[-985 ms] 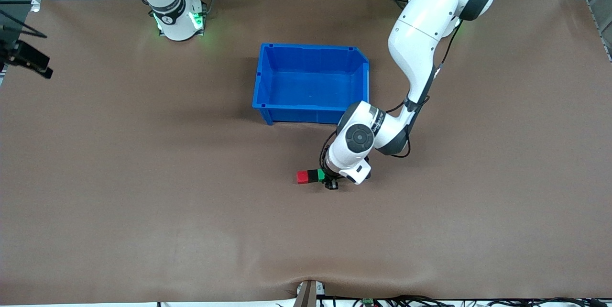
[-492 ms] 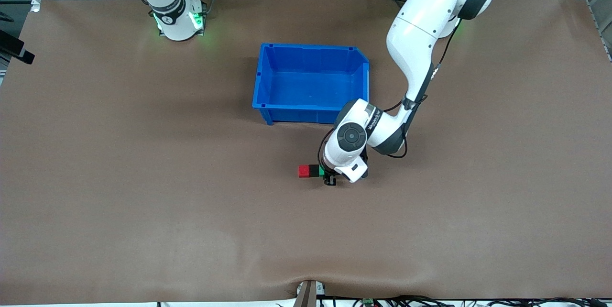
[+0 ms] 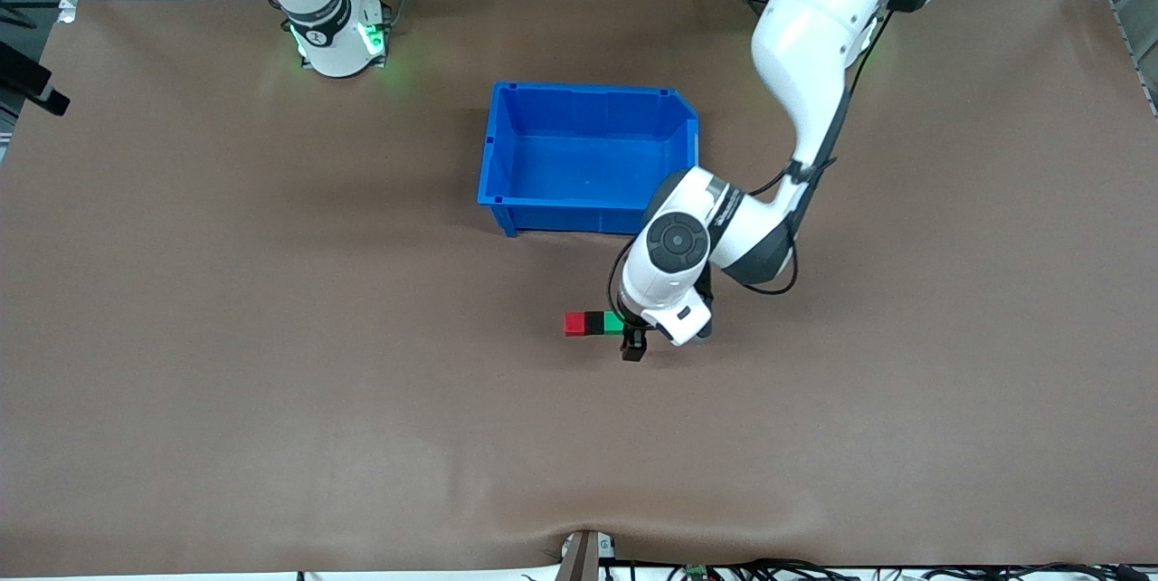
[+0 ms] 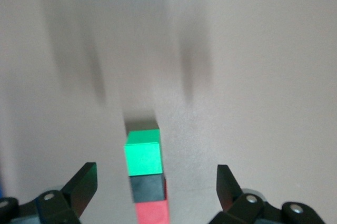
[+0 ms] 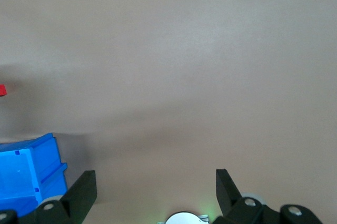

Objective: Attach green and red cubes to black cube
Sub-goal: 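Open the left gripper and lift it away from the cubes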

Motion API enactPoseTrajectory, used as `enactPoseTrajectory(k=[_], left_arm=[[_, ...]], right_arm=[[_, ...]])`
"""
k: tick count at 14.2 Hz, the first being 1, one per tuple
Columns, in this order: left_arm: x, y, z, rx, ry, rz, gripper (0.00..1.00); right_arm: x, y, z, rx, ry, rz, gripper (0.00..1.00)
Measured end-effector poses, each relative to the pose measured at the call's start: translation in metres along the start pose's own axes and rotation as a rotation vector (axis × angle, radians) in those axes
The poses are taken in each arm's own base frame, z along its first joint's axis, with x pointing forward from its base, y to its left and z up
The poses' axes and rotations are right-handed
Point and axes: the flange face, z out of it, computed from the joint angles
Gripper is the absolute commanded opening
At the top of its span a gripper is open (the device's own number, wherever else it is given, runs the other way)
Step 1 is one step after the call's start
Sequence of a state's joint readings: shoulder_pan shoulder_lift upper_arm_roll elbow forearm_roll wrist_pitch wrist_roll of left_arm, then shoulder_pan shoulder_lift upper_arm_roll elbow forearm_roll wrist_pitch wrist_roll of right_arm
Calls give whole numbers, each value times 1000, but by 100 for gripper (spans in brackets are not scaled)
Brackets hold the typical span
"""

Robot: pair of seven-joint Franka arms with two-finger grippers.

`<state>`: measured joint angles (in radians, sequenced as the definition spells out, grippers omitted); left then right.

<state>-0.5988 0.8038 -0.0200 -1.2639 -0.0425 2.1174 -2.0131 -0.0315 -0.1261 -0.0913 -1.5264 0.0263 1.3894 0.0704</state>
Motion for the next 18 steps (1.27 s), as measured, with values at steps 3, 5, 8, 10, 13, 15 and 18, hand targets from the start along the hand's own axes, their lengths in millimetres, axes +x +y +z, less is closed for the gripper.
enactPoseTrajectory(k=[3,5,8,10,13,15,18], left_arm=[[22,-2,-73,33,52,282,100],[60,4,-129,33,57,444,100],[133,3,-204,64,58,621,100],[175,-2,-241,71,55,730,100],[220,-12,-276,96,45,840,100],[256,-22,-297,123,33,925,100],[336,-43,-328,127,14,1045,100]], right_arm=[[-7,-1,-6,3,23,-3,100],[-6,-1,-5,-6,23,-4,100],[-5,-5,-3,-27,22,-12,100],[-5,-5,-2,-28,21,-13,100],[-5,-6,0,-29,18,-14,100],[-5,-9,0,-29,17,-20,100],[-5,-10,1,-30,16,-22,100]])
